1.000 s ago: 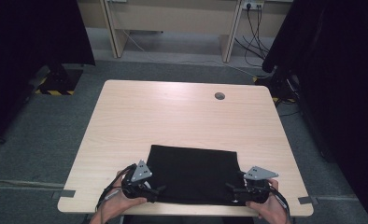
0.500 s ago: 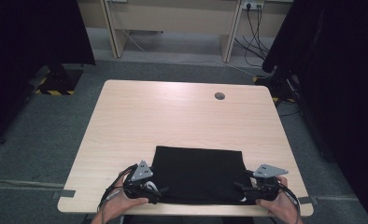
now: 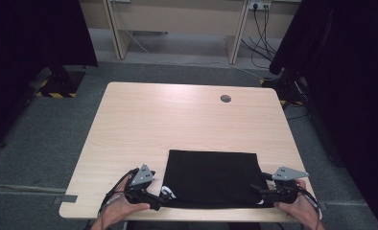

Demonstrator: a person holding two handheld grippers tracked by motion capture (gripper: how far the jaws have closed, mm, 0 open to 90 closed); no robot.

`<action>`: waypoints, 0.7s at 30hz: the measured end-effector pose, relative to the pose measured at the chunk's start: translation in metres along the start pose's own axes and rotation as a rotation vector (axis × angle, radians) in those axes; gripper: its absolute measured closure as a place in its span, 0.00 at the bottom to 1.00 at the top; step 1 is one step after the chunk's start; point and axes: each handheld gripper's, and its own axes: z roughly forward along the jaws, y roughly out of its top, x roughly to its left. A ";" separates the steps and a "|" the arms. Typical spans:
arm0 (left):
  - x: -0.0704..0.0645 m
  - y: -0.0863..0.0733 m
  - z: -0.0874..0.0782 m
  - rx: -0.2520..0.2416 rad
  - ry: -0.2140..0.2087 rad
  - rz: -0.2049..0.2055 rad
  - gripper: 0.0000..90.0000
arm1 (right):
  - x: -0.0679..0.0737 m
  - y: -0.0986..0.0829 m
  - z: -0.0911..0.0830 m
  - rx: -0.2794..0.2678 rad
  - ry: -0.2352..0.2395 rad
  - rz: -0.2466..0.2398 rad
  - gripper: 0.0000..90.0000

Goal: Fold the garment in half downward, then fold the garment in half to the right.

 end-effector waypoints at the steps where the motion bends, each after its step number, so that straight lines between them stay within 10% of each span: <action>1: 0.000 -0.001 0.001 0.007 -0.002 0.001 0.03 | -0.001 0.000 -0.001 0.001 0.005 -0.003 0.38; 21: -0.009 -0.001 0.006 0.024 -0.008 0.040 0.03 | -0.022 -0.003 -0.005 0.001 0.053 -0.038 0.38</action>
